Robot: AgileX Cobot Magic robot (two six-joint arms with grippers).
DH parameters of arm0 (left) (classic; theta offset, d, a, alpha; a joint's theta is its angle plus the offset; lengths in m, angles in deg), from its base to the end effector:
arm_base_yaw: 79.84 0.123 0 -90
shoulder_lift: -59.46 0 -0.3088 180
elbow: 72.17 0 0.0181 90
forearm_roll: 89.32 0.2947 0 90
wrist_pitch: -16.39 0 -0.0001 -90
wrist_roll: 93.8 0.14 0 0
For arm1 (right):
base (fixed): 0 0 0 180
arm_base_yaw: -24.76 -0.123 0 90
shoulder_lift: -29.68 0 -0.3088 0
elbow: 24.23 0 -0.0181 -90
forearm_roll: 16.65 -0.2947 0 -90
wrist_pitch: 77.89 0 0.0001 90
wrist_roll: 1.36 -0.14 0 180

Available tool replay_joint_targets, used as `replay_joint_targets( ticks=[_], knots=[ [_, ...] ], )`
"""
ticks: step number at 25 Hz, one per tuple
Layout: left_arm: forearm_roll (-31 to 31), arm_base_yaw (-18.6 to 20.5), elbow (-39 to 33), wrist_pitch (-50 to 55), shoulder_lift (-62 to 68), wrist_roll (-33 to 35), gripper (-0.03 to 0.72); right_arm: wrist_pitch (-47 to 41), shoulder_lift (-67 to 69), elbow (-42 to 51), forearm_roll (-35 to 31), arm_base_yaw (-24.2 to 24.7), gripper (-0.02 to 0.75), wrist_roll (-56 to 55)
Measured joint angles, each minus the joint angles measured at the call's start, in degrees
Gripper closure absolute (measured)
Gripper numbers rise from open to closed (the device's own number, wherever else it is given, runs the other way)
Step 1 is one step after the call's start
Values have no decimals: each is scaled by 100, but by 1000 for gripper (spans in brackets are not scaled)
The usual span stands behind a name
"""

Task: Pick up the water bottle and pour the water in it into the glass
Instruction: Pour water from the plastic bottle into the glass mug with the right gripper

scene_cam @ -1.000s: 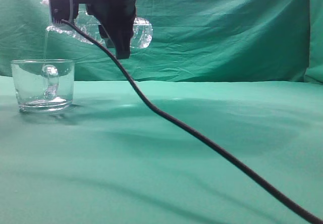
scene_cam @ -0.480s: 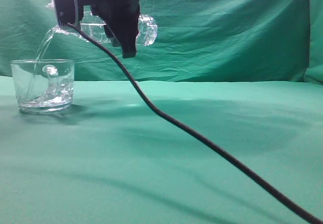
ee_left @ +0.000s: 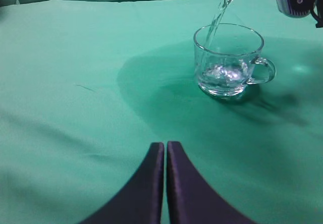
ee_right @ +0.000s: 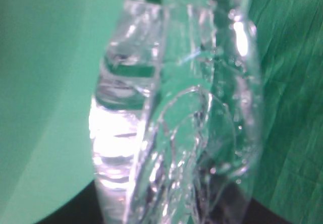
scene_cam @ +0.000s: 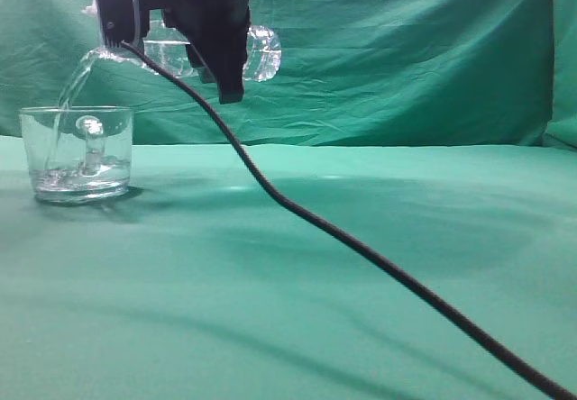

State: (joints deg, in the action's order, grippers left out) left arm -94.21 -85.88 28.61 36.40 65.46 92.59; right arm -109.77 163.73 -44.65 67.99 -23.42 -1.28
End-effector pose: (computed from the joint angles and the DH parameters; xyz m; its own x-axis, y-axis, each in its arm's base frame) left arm 0.1190 -0.0167 0.1612 -0.2558 0.0585 -0.9650 0.1413 0.9897 0.0226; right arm 0.4537 0.3965 0.1894 0.2867 -0.9477 0.1403 -0.3353 -0.2364 -0.9120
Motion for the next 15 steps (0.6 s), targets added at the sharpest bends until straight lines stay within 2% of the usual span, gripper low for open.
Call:
replay_joint_targets(
  ticks=[11, 15],
  knots=[
    [0, 0, 0, 0, 0, 0, 688, -26, 0, -4, -44, 0, 439, -8],
    [0, 0, 0, 0, 0, 0, 688, -52, 0, -4, -791, 0, 439, -147]
  ],
)
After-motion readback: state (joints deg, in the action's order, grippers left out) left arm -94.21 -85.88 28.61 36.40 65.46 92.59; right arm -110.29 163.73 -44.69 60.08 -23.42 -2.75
